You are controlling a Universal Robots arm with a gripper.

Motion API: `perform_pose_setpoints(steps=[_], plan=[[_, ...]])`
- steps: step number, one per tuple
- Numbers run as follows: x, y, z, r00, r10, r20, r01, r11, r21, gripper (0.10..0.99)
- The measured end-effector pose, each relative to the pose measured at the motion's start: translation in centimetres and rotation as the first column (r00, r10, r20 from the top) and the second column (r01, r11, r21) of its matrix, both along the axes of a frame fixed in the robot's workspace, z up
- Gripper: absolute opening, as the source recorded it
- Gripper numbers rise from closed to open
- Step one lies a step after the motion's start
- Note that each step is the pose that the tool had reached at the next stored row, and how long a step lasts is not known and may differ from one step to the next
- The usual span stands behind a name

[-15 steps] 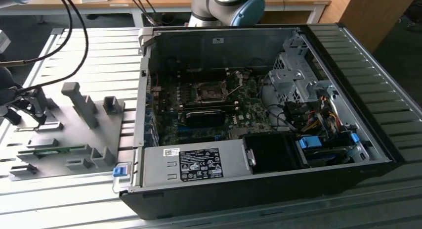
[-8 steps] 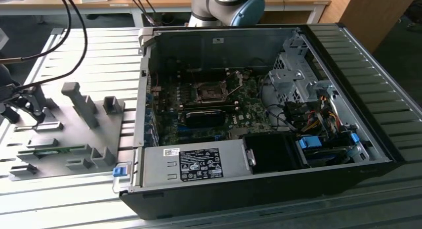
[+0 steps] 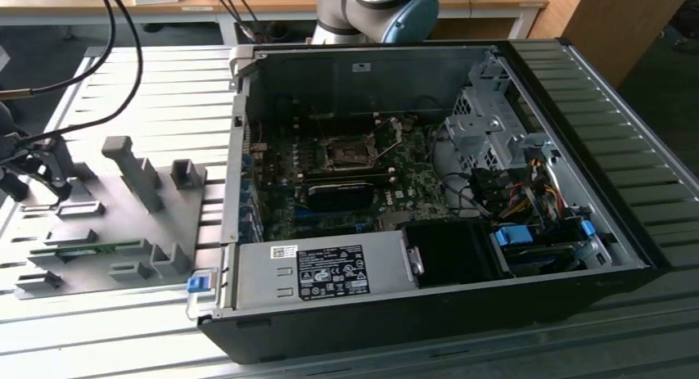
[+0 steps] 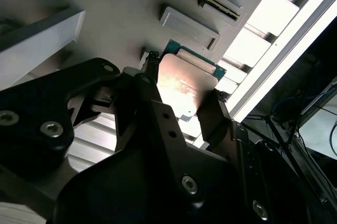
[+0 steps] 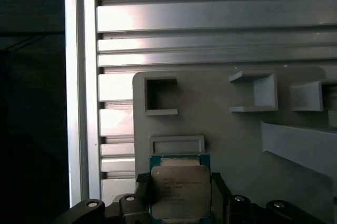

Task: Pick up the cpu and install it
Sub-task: 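Pick up the cpu and move it towards the insertion slot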

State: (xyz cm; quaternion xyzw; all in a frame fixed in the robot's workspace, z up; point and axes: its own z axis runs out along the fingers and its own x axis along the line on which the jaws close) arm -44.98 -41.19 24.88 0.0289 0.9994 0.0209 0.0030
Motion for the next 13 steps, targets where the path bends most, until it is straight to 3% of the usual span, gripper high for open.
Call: perform_pose_setpoints(steps=[13], plan=[[0.00, 0.09, 1.29, 1.0000, 0.000, 0.0000, 0.000, 1.0000, 0.000, 0.545]])
